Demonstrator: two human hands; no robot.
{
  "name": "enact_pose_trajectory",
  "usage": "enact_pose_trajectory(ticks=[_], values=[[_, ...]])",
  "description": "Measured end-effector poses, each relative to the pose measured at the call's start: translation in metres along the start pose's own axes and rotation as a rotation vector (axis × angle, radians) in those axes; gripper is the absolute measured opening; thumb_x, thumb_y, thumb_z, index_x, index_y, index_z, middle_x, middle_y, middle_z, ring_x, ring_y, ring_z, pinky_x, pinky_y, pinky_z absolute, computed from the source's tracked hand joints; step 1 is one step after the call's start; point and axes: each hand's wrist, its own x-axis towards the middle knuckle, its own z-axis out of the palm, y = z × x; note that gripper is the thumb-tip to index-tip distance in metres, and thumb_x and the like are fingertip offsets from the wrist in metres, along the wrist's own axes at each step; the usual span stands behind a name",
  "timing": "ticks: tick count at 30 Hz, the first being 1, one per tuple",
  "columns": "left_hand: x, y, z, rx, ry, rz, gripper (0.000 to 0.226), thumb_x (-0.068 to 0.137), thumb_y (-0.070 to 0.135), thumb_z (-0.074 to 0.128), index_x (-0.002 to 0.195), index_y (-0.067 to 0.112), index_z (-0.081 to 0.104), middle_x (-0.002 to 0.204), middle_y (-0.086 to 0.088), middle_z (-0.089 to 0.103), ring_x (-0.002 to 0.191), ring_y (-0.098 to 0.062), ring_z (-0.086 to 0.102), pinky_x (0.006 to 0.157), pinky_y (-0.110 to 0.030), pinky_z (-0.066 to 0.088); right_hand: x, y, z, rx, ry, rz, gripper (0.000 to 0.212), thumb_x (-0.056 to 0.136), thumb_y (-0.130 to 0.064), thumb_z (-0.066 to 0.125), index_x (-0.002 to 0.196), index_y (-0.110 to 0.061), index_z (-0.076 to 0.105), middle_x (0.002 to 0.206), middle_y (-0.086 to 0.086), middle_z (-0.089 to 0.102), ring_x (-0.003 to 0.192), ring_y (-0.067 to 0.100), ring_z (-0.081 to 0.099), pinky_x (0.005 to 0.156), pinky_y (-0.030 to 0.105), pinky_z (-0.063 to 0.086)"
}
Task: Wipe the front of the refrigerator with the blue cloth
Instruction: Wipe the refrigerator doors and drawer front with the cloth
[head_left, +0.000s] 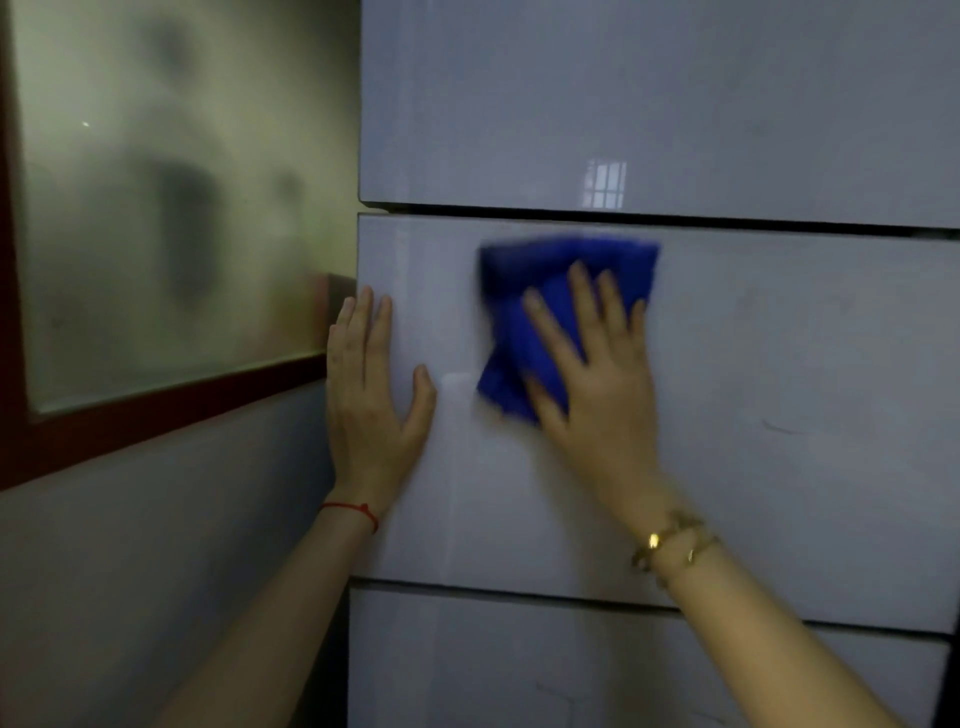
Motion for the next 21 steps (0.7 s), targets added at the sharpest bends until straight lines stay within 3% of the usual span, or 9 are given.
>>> enact_pose_trajectory(ticks=[3,5,10,12,14,17,21], values=[[0.000,-0.002,0.000,-0.002,0.007,0.011,0.061,0.097,0.023,0.051,0.151,0.001,0.032,0.161,-0.014,0.028,0.152,-0.029,0.022,0.124,-0.050,0.024,-0.076,-0.002,-0.003,-0.045,-0.181,-0.217,0.072,0.081,-0.037,0.059,0.147,-0.027,0.032,0.157,0.010,0.023,0.147,0.029,0.017,0.120,0.048,0.014],[0.000,-0.002,0.001,-0.002,0.020,0.014,0.061,0.096,0.020,0.052,0.150,0.000,0.033,0.160,-0.015,0.029,0.152,-0.030,0.024,0.124,-0.050,0.025,-0.098,0.025,-0.013,-0.069,-0.201,-0.241,0.072,0.080,-0.035,0.059,0.147,-0.029,0.031,0.156,0.010,0.025,0.147,0.028,0.018,0.120,0.048,0.016],[-0.001,0.000,0.002,-0.010,0.034,0.010,0.059,0.098,0.020,0.051,0.150,-0.001,0.033,0.160,-0.016,0.030,0.151,-0.029,0.024,0.124,-0.049,0.025,-0.008,0.059,-0.024,-0.031,0.052,0.167,0.057,0.092,-0.031,0.050,0.146,-0.023,0.034,0.156,0.016,0.023,0.146,0.033,0.016,0.121,0.048,0.008],[-0.002,0.000,0.002,-0.002,0.030,0.008,0.059,0.097,0.020,0.051,0.150,-0.001,0.033,0.160,-0.016,0.030,0.151,-0.029,0.024,0.124,-0.049,0.024,0.033,0.043,-0.017,-0.016,0.109,0.228,0.056,0.094,-0.036,0.046,0.147,-0.023,0.033,0.157,0.016,0.021,0.146,0.034,0.015,0.121,0.048,0.004],[-0.001,0.000,0.002,0.001,0.021,0.006,0.060,0.097,0.021,0.051,0.150,-0.001,0.033,0.160,-0.016,0.029,0.152,-0.029,0.023,0.124,-0.049,0.024,0.035,0.021,-0.009,-0.010,0.088,0.123,0.056,0.094,-0.040,0.046,0.146,-0.022,0.034,0.156,0.016,0.023,0.146,0.034,0.016,0.121,0.047,0.005],[-0.001,-0.001,0.001,0.002,-0.002,-0.004,0.062,0.098,0.025,0.050,0.152,0.001,0.031,0.161,-0.015,0.027,0.153,-0.028,0.022,0.125,-0.048,0.023,-0.031,-0.005,-0.001,-0.006,-0.063,-0.092,0.062,0.090,-0.042,0.053,0.146,-0.024,0.035,0.156,0.013,0.023,0.147,0.031,0.016,0.121,0.047,0.010],[0.000,0.000,-0.001,0.008,0.010,0.013,0.061,0.097,0.023,0.049,0.151,-0.001,0.032,0.160,-0.015,0.028,0.152,-0.029,0.023,0.124,-0.049,0.024,-0.102,0.025,-0.013,-0.089,-0.190,-0.210,0.067,0.085,-0.041,0.054,0.147,-0.029,0.030,0.156,0.009,0.025,0.147,0.028,0.018,0.120,0.046,0.013]])
